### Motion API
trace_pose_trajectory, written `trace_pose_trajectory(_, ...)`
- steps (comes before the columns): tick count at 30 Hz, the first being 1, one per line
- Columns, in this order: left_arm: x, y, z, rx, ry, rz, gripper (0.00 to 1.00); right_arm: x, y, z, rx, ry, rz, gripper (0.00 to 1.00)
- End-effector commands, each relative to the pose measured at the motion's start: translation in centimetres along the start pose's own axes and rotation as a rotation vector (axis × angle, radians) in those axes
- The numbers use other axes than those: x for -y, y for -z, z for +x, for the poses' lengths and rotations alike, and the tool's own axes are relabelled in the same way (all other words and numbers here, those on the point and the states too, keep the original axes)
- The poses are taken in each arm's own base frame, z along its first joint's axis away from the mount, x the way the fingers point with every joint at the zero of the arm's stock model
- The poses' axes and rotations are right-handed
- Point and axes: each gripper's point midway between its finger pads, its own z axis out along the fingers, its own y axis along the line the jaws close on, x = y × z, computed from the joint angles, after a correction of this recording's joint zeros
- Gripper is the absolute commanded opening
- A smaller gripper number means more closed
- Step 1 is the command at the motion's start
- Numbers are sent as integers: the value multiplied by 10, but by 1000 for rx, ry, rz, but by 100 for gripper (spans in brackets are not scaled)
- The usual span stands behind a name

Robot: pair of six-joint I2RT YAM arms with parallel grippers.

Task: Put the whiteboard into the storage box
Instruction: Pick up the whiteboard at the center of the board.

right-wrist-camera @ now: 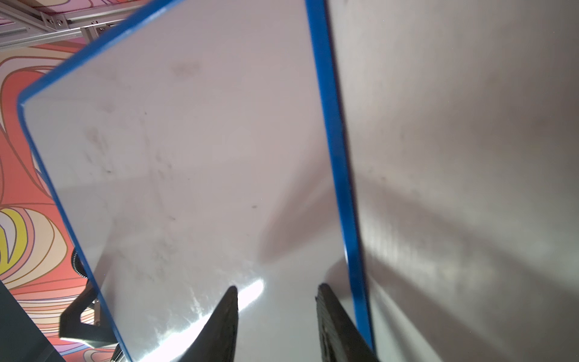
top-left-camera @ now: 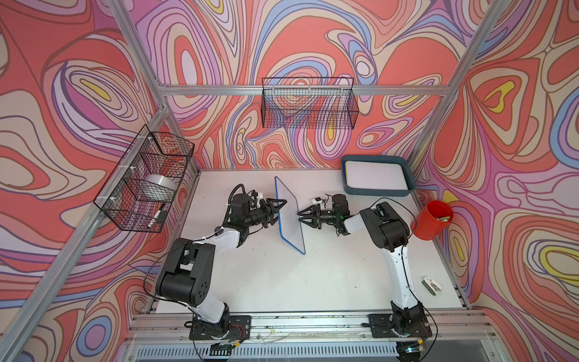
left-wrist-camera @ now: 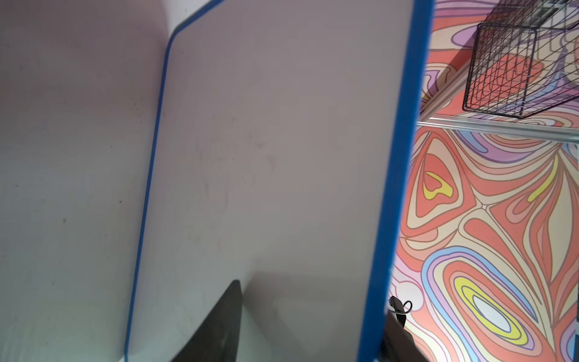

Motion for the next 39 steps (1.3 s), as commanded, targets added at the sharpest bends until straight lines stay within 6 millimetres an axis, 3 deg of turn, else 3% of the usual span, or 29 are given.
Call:
trace_pose_trajectory(1, -25, -2, 14, -47, 97, -79, 52, 39, -3, 13, -27, -114, 52, 43)
trace_pose_trajectory(5, -25, 0, 14, -47, 78, -106, 51, 42, 2, 12, -19, -115, 60, 43)
trace_pose_trajectory(22, 12, 21, 7, -36, -83, -218, 49, 44, 6, 15, -19, -107, 76, 43)
trace_pose_trajectory(32, 14, 27, 7, -33, -90, -217, 21, 42, 9, 15, -13, -98, 93, 43)
trace_pose_trajectory(39, 27, 39, 3, -16, -106, -189, 1, 41, 17, 15, -3, -70, 142, 43)
